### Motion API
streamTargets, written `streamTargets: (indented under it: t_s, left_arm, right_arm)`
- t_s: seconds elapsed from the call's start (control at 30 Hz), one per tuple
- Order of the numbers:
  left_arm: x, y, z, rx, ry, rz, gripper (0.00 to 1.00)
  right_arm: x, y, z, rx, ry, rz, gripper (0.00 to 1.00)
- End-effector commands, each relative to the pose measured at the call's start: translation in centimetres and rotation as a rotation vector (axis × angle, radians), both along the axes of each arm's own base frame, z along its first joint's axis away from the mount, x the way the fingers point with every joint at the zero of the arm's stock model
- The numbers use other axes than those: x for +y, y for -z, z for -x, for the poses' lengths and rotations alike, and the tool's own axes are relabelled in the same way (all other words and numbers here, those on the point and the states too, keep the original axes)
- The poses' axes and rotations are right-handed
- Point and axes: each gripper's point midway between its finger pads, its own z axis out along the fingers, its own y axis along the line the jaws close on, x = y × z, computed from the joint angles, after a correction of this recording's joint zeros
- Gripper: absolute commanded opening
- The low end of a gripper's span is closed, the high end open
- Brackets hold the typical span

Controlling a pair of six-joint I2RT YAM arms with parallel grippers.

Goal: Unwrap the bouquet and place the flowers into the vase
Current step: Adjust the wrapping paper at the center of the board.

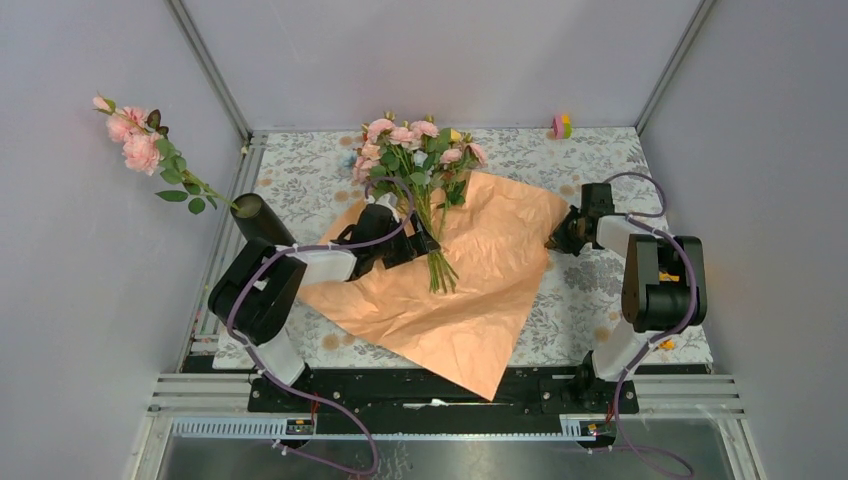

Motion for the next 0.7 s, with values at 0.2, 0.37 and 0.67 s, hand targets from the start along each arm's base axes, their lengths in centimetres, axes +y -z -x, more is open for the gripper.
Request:
streamTargets:
  t_s: [0.2, 0.37, 0.67]
  left_arm:
    - [0.4, 2.5, -2.1, 0.031, -0.062, -0.058, 0.99]
    - [0.2, 2.4, -2.6, 0.028, -0.063, -0.057, 0.99]
    - [1.0, -1.5, -2.3, -0.053, -0.072, -0.056, 0.99]
  right_arm:
    - [-1.5, -1.8, -4.1, -0.061, 0.015, 0.009, 0.01]
    - [-1.8, -2.2, -4.9, -0.065, 0.013, 0.003, 0.01]
    - [-2.7, -3.9, -4.3, -0.087, 0.015, 0.051, 0.34]
